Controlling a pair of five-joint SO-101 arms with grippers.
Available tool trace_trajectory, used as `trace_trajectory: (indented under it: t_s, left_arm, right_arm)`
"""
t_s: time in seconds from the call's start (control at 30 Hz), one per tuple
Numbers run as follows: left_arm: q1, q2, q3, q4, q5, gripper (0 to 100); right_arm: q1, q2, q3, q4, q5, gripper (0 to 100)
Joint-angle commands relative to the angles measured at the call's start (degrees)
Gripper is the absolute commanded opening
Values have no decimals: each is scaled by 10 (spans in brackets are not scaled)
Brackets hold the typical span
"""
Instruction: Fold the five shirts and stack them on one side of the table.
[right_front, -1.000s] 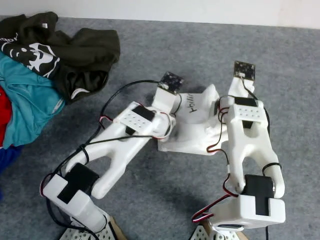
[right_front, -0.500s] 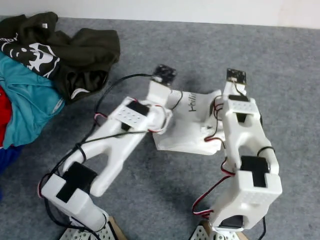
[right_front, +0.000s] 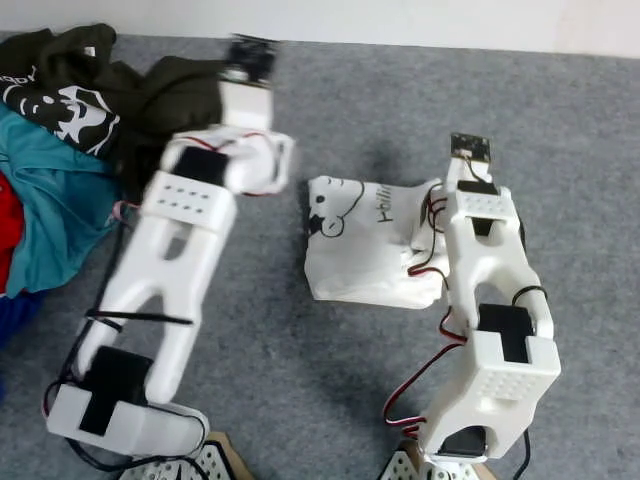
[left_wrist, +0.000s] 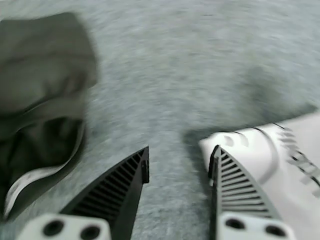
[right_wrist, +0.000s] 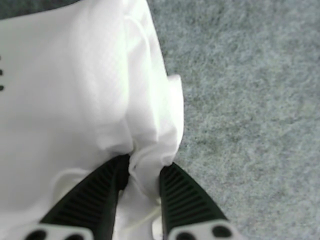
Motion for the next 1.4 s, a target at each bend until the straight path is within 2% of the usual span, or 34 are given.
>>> trace_trajectory:
  t_s: [0.0, 0.1, 0.3, 0.5, 0.9, 1.17, 1.37]
  left_arm:
    - [-36, 4, 41, -62, 91, 217]
    - [-43, 36, 83, -133, 135, 217]
    - [-44, 84, 102, -193, 141, 217]
    - [-44, 124, 97, -213, 141, 217]
    - [-33, 135, 100, -221, 139, 217]
    - [-15, 135, 111, -220, 139, 217]
    - [0, 135, 116, -219, 139, 217]
  right_arm:
    - [-8, 5, -16, 0, 2, 8]
    - [25, 4, -31, -11, -18, 8]
    - [126, 5, -98, -17, -52, 8]
    - [230, 5, -149, -17, -50, 8]
    - [532, 7, -235, -18, -48, 8]
    - [713, 8, -234, -30, -47, 8]
    - [816, 8, -222, -29, 1, 8]
